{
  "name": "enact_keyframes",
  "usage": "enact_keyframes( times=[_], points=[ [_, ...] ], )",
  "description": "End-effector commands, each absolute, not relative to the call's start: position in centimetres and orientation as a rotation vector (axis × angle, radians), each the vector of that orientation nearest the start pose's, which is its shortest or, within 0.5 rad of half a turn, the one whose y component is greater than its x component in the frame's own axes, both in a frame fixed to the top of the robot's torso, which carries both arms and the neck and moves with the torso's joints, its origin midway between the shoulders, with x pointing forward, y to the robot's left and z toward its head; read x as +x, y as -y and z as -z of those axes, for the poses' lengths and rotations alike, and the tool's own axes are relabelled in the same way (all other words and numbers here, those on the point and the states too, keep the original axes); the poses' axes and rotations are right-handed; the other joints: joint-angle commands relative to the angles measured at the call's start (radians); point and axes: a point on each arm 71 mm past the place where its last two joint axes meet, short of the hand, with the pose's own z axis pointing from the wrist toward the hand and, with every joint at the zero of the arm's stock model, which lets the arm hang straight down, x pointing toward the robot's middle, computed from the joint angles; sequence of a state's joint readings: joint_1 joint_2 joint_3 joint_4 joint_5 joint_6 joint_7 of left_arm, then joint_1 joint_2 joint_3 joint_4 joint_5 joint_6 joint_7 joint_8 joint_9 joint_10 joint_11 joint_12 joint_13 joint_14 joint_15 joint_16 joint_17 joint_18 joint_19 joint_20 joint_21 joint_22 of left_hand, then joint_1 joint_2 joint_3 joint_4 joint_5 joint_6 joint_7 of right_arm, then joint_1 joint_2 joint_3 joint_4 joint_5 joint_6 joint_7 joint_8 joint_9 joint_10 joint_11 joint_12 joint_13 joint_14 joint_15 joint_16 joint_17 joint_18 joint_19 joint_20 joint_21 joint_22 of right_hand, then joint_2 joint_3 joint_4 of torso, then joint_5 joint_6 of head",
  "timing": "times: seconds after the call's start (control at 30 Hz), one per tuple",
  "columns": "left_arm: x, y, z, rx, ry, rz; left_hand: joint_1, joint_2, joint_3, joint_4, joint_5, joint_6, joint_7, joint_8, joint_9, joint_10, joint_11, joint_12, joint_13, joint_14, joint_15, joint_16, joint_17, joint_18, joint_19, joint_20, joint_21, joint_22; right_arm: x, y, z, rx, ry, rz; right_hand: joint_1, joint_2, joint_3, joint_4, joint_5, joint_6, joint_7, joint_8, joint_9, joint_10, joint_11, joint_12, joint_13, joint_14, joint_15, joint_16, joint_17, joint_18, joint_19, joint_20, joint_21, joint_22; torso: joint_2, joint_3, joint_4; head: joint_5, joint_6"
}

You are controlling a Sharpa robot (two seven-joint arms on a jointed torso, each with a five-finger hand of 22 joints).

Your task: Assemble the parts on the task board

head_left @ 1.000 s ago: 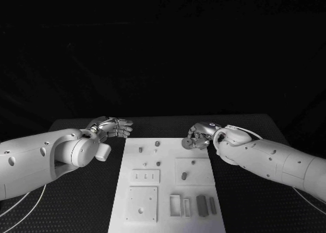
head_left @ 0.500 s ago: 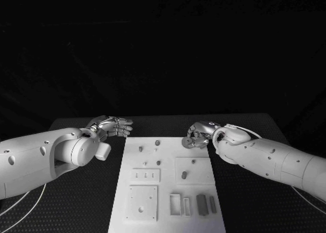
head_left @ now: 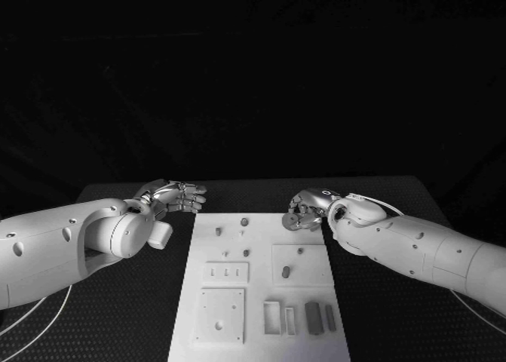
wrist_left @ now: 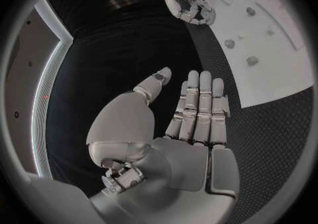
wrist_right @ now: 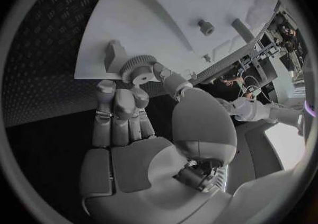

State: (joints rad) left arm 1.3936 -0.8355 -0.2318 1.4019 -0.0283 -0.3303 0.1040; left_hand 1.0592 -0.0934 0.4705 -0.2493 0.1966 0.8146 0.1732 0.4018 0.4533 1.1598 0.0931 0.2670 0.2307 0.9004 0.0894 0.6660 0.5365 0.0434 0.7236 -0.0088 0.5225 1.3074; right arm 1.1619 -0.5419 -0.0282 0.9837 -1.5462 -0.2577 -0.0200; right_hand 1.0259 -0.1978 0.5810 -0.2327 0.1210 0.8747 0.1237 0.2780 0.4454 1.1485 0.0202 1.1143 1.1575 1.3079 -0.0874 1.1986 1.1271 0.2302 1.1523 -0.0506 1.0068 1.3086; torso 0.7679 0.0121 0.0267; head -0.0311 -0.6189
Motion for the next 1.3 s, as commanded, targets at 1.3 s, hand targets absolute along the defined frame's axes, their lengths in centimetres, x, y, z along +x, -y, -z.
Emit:
enact_keyframes(
  times=[1.3],
  points=[
    [51.88,-25.09,17.42,-1.145,-1.65,1.178,-0.006,0.003,0.004,0.0,-0.004,-0.003,0.002,-0.007,0.002,-0.005,0.003,-0.005,0.003,-0.008,0.002,0.005,-0.002,0.009,-0.007,0.0,0.006,0.016,55.55,19.9,24.14,-0.363,-1.607,-0.352,0.12,-0.019,0.203,-0.013,-0.062,0.108,-0.009,0.038,0.006,0.009,-0.016,0.026,-0.05,0.011,-0.014,0.009,0.03,0.032,0.005,-0.003,0.022,0.002,0.0,-0.0008,-0.0008,-0.004,-0.002]
  ],
)
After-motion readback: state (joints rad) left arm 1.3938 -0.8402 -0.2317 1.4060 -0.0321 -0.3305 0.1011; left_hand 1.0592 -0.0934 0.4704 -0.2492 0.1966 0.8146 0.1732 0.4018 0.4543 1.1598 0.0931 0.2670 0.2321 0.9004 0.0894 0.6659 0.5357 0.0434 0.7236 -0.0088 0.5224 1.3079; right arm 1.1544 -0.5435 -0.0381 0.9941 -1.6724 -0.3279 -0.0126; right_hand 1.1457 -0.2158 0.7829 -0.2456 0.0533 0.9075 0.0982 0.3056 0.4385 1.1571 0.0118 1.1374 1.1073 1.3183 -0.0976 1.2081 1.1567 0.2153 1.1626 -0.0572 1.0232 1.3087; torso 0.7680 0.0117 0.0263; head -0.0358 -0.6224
